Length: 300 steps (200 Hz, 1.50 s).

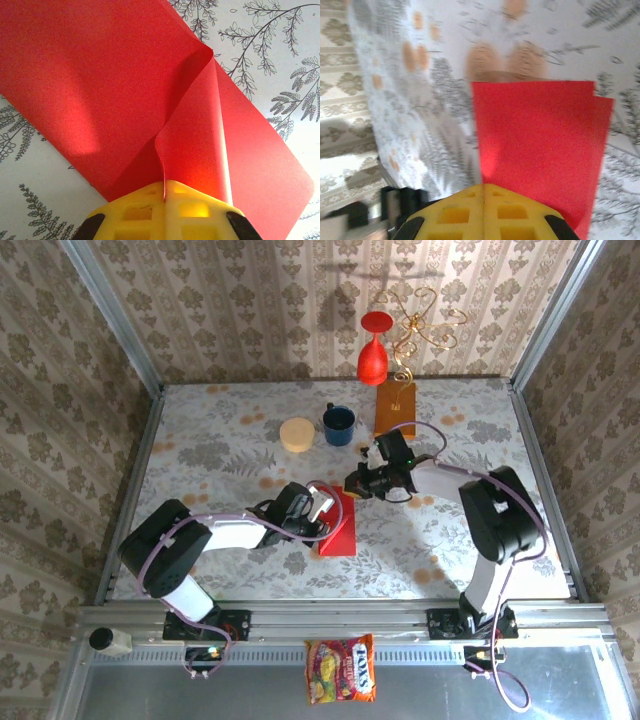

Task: Fold a paper plane with a square sheet of paper (pick it up from the middle)
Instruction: Fold the triangle a second time at the center of the table.

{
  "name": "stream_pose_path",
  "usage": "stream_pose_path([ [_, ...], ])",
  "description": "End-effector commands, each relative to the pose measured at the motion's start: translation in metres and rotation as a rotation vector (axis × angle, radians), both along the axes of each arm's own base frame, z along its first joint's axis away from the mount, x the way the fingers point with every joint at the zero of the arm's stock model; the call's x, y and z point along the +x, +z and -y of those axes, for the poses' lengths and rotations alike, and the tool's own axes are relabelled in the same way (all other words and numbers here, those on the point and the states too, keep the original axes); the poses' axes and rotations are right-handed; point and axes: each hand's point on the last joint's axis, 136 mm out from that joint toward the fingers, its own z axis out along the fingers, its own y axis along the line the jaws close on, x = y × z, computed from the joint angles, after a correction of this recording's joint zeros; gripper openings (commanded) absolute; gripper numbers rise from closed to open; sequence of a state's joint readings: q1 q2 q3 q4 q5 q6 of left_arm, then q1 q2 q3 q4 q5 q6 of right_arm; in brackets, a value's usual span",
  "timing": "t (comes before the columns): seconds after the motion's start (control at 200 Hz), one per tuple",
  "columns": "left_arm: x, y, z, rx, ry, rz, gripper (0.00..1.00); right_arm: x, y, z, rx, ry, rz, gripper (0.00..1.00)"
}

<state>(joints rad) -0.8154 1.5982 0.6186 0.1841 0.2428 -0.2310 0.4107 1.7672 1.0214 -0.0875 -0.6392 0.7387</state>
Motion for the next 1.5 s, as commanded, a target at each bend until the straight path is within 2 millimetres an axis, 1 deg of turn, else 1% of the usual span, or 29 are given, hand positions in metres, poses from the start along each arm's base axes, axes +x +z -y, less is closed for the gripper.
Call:
stream_pose_path([
  [0.0,-0.005,-0.016,-0.01,0.059,-0.008,-0.035,0.0,-0.023,-0.006,0.004,-0.011,0.006,-0.029,0.01],
  [0.155,-0.004,-0.016,-0.01,0.061,-0.007,-0.035,0.0,-0.048,-0.019,-0.001,-0.004,0.015,-0.051,0.01],
  [0.22,-0.005,-0.017,-0.011,0.062,-0.009,-0.035,0.0,-0.056,-0.022,-0.005,-0.001,0.022,-0.054,0.01],
  [0.325,-0.005,-0.018,-0.011,0.065,-0.009,-0.037,0.0,-0.063,-0.026,-0.011,0.0,0.031,-0.055,0.01],
  [0.55,-0.007,-0.019,-0.012,0.067,-0.009,-0.042,0.0,-0.065,-0.037,-0.019,-0.003,0.034,-0.07,0.0],
  [0.625,-0.007,-0.019,-0.013,0.068,-0.009,-0.043,0.0,-0.064,-0.045,-0.017,-0.019,0.023,-0.08,0.0],
  [0.8,-0.008,-0.021,-0.013,0.071,-0.009,-0.043,0.0,-0.066,-0.071,-0.01,-0.051,0.0,-0.119,0.0],
  [0.895,-0.008,-0.021,-0.014,0.075,-0.009,-0.041,0.0,-0.069,-0.079,-0.007,-0.05,-0.008,-0.133,0.0],
  [1.035,-0.008,-0.021,-0.015,0.074,-0.008,-0.041,0.0,-0.072,-0.075,-0.006,-0.043,-0.003,-0.133,0.0],
  [1.22,-0.007,-0.022,-0.014,0.073,-0.006,-0.042,0.0,-0.071,-0.049,-0.012,-0.002,0.013,-0.091,0.0],
  [1.33,-0.007,-0.023,-0.014,0.074,-0.004,-0.043,0.0,-0.075,-0.037,-0.017,0.006,0.028,-0.07,0.0],
  [1.42,-0.006,-0.023,-0.014,0.075,-0.002,-0.042,0.0,-0.081,-0.033,-0.021,0.008,0.035,-0.064,0.0],
  [1.495,-0.006,-0.023,-0.014,0.076,0.001,-0.042,0.0,-0.086,-0.034,-0.025,0.011,0.04,-0.066,0.0],
])
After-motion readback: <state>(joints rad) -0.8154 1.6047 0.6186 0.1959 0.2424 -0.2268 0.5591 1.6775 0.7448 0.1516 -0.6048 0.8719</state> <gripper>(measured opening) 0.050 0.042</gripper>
